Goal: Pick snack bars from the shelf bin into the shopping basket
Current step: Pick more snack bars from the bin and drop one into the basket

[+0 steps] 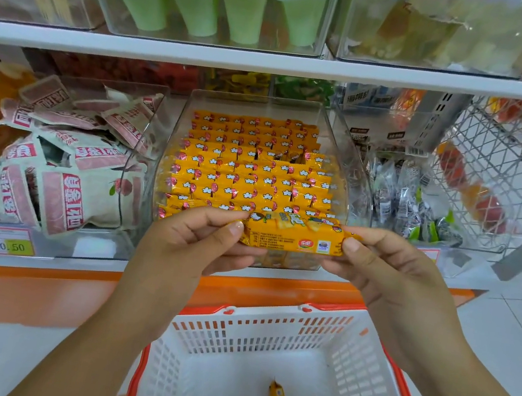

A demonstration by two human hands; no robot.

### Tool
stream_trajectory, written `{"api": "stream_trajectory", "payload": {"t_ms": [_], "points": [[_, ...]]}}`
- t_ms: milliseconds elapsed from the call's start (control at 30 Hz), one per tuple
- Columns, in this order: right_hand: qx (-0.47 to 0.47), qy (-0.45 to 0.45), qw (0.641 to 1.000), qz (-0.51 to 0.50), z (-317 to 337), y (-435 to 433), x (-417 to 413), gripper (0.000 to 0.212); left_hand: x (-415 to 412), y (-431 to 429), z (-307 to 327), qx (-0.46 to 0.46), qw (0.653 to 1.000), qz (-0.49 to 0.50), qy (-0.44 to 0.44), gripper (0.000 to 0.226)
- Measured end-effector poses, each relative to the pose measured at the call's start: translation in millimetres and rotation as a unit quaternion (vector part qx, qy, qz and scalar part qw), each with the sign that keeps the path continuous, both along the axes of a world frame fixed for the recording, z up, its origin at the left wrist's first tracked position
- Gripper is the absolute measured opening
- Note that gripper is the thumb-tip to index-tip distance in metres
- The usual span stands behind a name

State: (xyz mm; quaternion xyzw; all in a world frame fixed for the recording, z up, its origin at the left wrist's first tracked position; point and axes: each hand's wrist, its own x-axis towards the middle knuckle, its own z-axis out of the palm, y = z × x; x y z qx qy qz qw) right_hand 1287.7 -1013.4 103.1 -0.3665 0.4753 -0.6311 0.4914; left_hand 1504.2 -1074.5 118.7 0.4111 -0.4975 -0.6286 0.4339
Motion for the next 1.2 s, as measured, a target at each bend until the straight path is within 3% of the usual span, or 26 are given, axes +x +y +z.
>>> {"api": "stream_trajectory", "payload": {"t_ms": [167,267,333,467,533,667,800,967,1133,1200], "points": [[0.031,-0.044,0.999,-0.006,3.3,-1.7,0.4,0.044,0.0,-2.6,-1.5,0.017,1.0,-0.019,-0.005,0.023],[0.025,-0.07,0.997,0.012,5.9,-1.2,-3.1,0.037,4.2,-4.2,-0.2,0.012,0.998,-0.051,0.019,0.035],[0.023,-0.054,0.998,0.019,7.6,-0.6,-3.3,0.043,5.5,-4.6,-0.8,-0.001,0.999,-0.049,0.007,0.035],[0.018,0.029,0.999,0.012,3.8,-1.5,-3.6,0.037,3.9,-5.2,-2.1,-0.02,0.999,-0.012,-0.027,0.014],[0.022,0.068,0.997,0.007,0.6,-1.4,-4.0,0.044,2.6,-4.4,-1.8,-0.032,0.998,-0.006,-0.048,0.008],[0.013,0.044,0.999,0.017,0.2,-1.6,0.0,0.039,-3.6,-0.4,-3.3,-0.036,0.997,-0.009,-0.067,0.019],[0.004,0.028,1.0,-0.007,0.4,-1.2,5.7,0.031,-9.7,2.0,-3.9,-0.028,0.996,0.038,-0.071,0.005],[-0.013,0.055,0.997,-0.057,3.4,0.5,9.4,0.02,-12.8,4.7,-1.3,-0.035,0.995,0.07,-0.057,0.014],[-0.002,0.098,0.995,-0.031,-1.0,0.0,5.5,0.062,-9.5,0.2,-1.4,0.007,0.999,0.028,-0.027,0.022],[0.008,0.095,0.995,-0.017,-3.6,-1.1,2.7,0.063,-7.2,-2.7,-0.6,0.022,1.0,0.008,-0.01,0.033]]}}
